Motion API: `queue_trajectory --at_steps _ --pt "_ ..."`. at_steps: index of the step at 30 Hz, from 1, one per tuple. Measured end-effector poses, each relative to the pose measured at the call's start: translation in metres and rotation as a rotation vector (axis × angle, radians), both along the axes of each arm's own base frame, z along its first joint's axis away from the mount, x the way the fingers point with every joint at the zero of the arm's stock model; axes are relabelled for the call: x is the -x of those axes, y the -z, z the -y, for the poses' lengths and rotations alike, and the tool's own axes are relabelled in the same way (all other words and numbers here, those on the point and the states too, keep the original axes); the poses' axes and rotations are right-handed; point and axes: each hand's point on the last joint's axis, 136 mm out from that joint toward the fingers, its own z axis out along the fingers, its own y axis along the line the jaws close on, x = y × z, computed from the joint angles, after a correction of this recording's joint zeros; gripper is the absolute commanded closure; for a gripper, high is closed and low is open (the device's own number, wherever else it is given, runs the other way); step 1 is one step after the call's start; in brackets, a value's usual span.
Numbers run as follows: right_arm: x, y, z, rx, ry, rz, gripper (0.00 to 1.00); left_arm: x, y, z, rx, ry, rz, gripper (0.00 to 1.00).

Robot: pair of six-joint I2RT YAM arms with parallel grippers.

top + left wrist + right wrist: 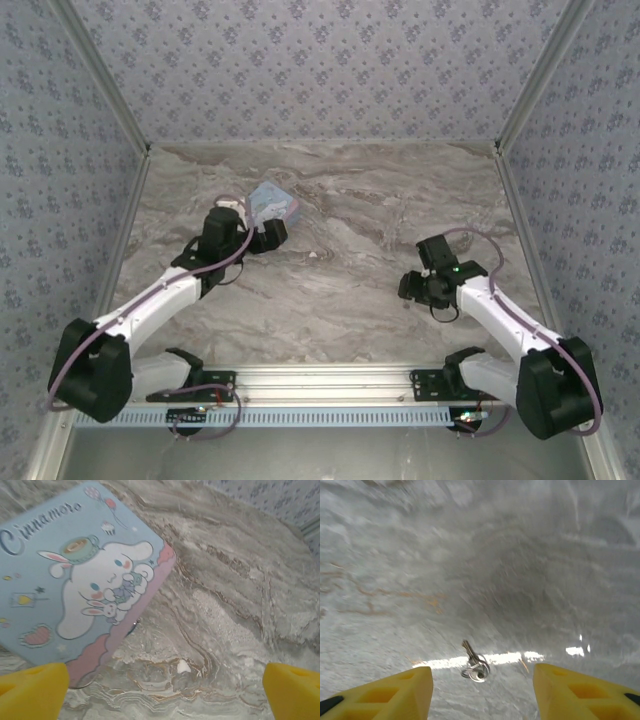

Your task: Unlock a padlock with a key

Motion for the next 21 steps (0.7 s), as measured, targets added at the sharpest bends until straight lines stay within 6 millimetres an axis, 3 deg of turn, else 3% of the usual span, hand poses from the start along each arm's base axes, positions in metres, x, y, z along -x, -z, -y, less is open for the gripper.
queue_trajectory --at_steps 7,21 --pt "0.009 0.021 -0.007 0.022 0.035 -0.095 0.48 -0.007 -0.002 0.024 0.003 0.045 0.011 0.01" --pt "0.006 0.034 -0.010 0.114 0.055 -0.119 0.50 -0.007 -0.001 0.027 -0.005 0.058 0.018 0.01"
